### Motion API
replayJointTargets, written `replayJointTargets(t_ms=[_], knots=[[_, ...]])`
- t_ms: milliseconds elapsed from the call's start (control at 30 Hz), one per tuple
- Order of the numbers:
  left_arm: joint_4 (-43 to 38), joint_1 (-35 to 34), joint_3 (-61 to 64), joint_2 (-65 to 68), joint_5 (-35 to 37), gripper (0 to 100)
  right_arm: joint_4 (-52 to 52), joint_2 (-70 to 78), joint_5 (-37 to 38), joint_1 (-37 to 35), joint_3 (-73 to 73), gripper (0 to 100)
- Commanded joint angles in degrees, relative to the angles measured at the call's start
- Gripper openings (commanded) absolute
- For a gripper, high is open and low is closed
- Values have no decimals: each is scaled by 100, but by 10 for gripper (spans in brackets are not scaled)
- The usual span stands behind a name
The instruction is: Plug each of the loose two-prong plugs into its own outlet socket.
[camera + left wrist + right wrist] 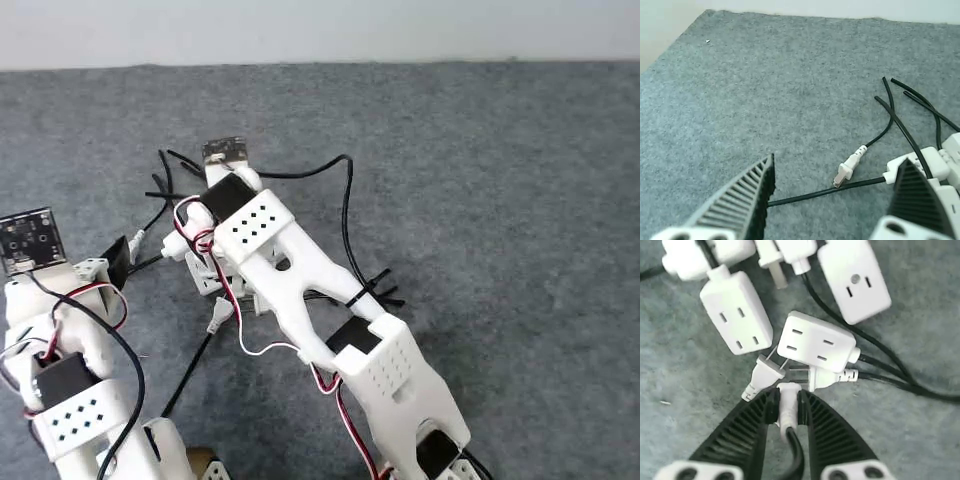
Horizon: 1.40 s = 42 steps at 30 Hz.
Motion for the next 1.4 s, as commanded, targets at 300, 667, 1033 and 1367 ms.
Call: replayJointTargets(t_ms=[300,667,1033,1367], knots=[[0,0,-180,-70,62,360,-831,110,519,295,-35,7],[-387,202,154,-70,62,360,-980,154,440,356,-9,7],[-387,193,171,-70,62,360,-980,295,316,541,0,7],[-387,185,180,-70,62,360,-998,541,299,488,-176,7]])
